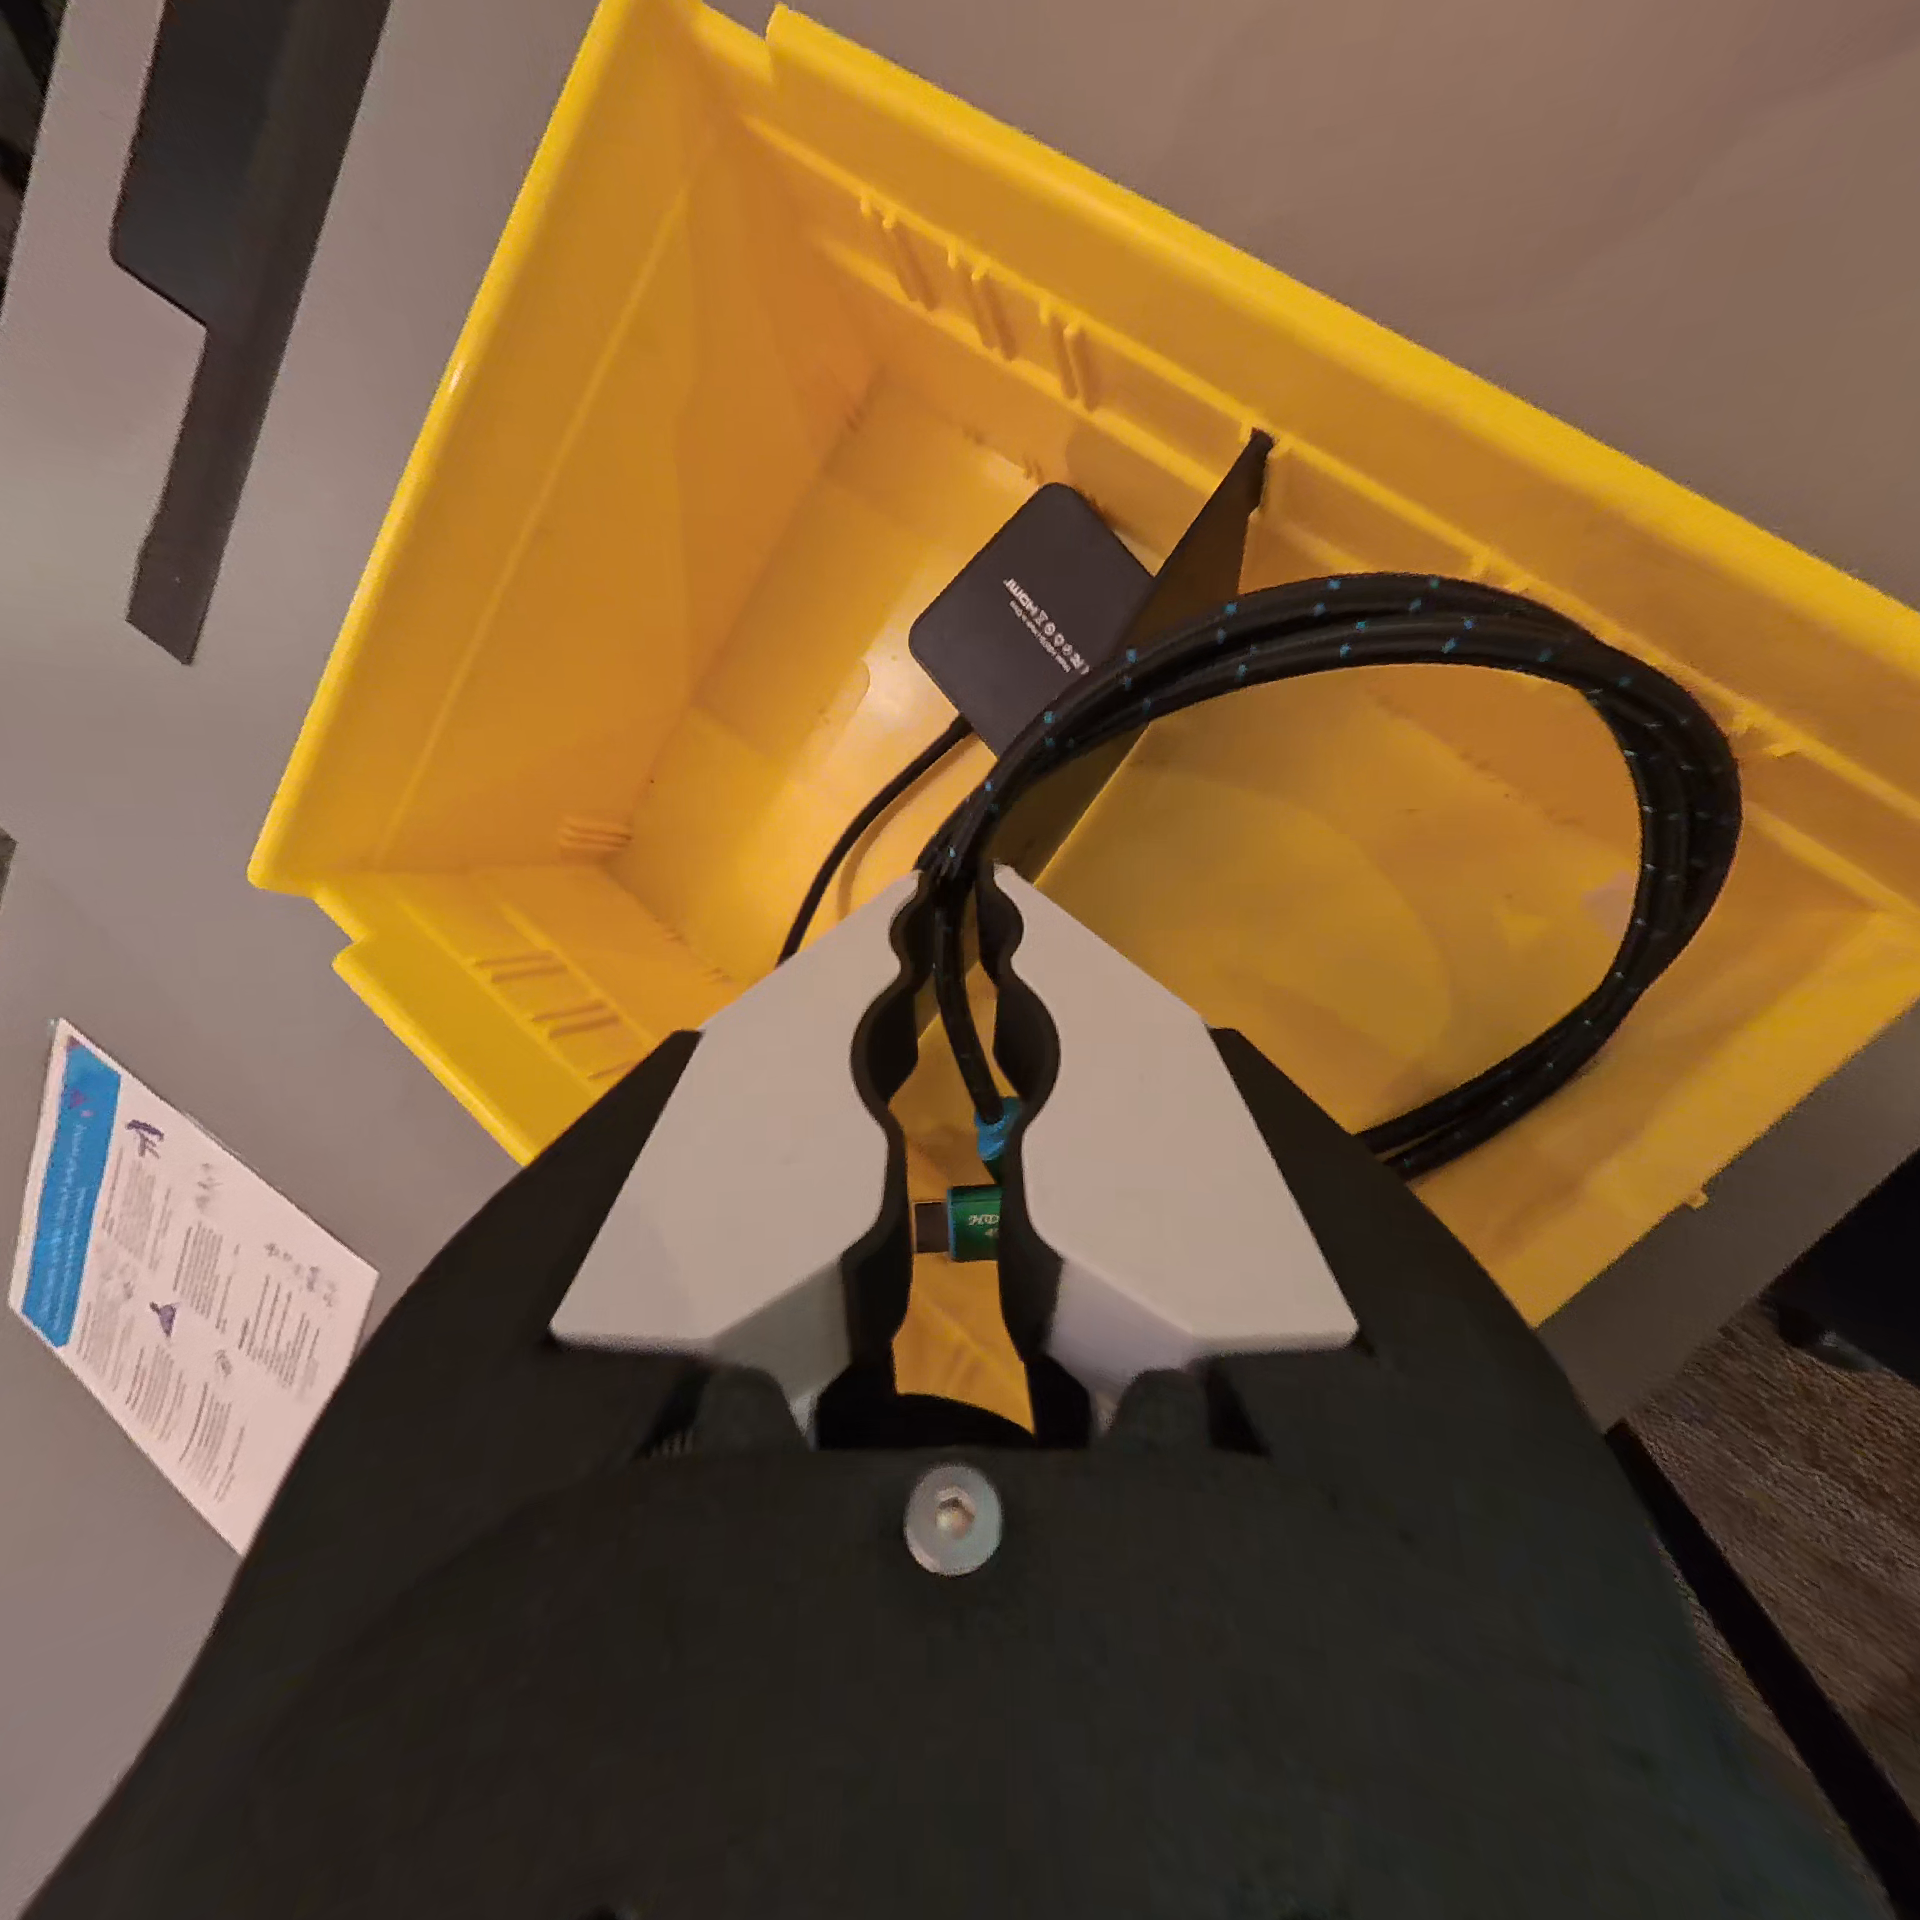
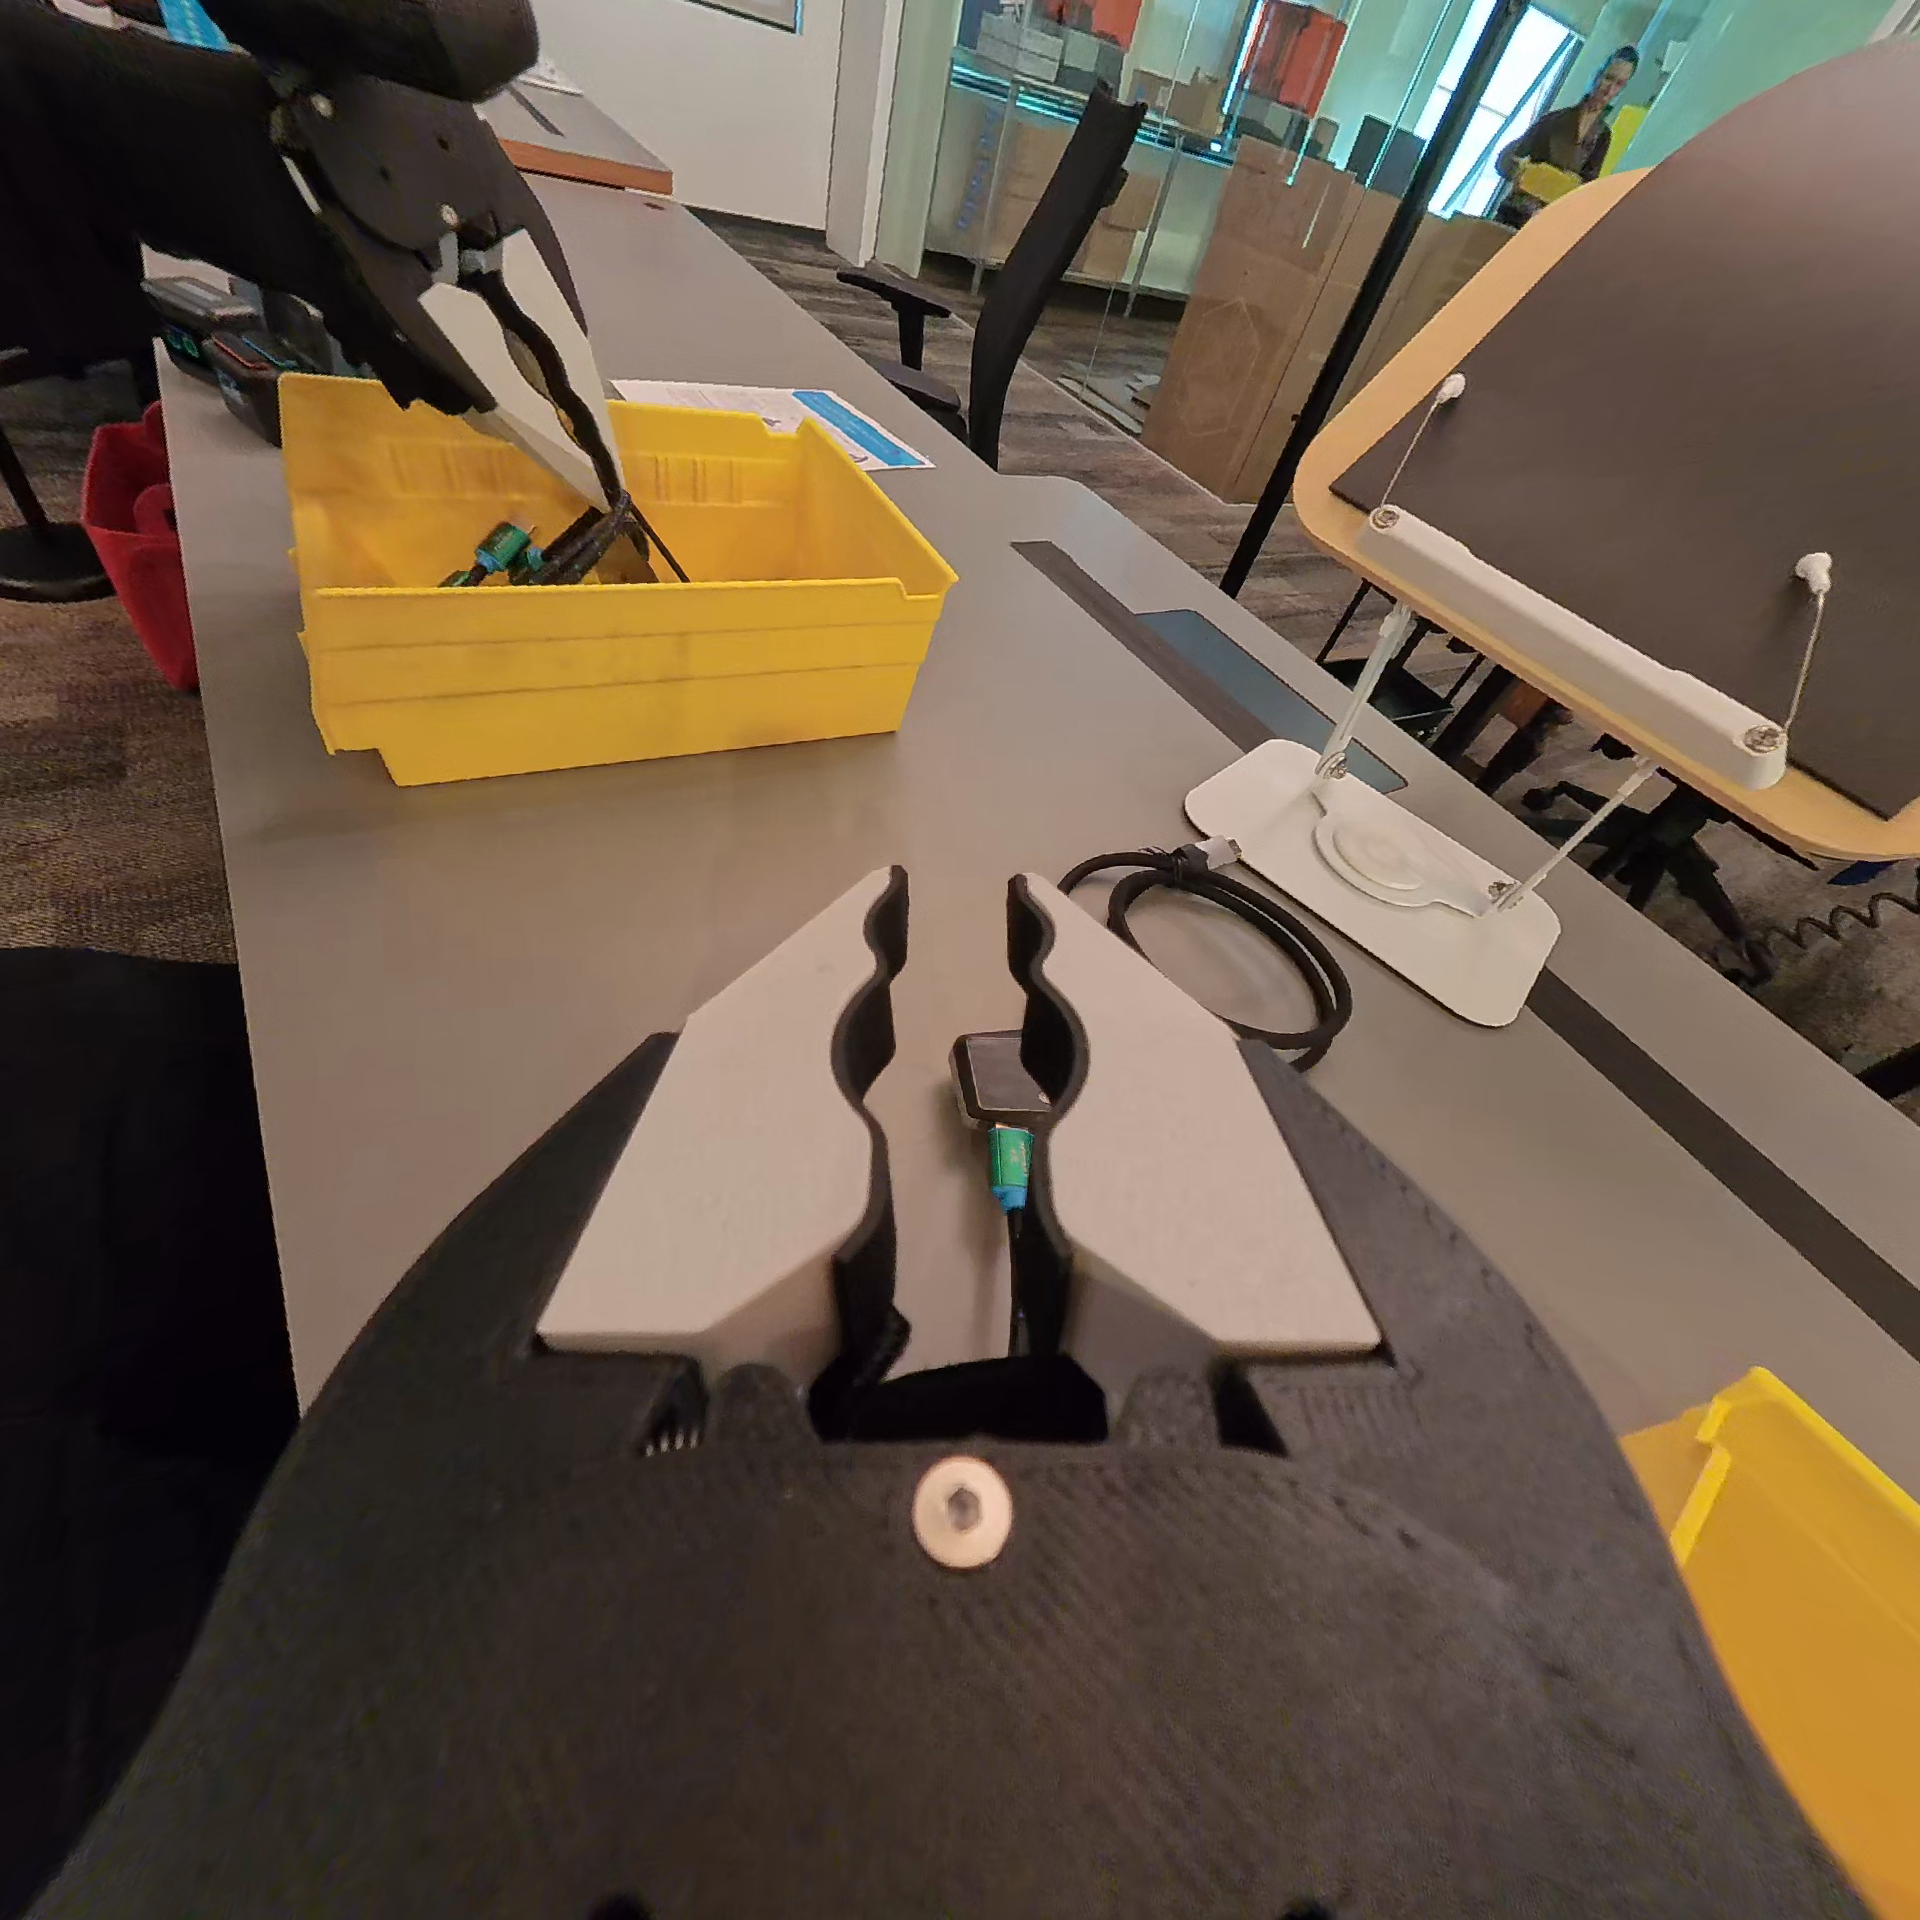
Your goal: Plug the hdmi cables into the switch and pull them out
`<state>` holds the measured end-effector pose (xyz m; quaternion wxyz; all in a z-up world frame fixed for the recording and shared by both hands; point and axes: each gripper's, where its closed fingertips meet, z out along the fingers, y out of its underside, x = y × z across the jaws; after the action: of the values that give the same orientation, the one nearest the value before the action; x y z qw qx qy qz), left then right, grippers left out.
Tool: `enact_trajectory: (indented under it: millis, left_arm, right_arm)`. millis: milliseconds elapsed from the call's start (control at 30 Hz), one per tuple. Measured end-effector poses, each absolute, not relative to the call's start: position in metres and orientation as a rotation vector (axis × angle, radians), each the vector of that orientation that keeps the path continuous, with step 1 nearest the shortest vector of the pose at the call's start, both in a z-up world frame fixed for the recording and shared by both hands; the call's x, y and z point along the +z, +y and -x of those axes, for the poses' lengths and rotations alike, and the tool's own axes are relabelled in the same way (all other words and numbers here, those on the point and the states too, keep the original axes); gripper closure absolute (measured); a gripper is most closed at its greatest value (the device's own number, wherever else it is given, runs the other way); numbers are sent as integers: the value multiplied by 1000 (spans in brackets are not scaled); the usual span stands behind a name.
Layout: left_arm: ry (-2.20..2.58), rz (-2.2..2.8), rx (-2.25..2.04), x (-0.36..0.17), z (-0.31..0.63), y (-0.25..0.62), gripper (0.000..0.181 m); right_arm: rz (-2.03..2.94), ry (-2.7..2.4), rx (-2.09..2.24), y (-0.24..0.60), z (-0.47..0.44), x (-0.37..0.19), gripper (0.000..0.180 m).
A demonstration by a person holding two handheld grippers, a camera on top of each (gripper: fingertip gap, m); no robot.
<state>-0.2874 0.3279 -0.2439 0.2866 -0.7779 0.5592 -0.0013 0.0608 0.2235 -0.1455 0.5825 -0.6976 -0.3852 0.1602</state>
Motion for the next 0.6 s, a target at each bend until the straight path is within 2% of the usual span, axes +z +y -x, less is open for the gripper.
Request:
enact_trajectory:
  millis: [600]
  left_arm:
    - [1189, 1836, -53, -151, 296, 318, 177]
  right_arm:
    - [1602, -899, 367, 218, -61, -133, 164]
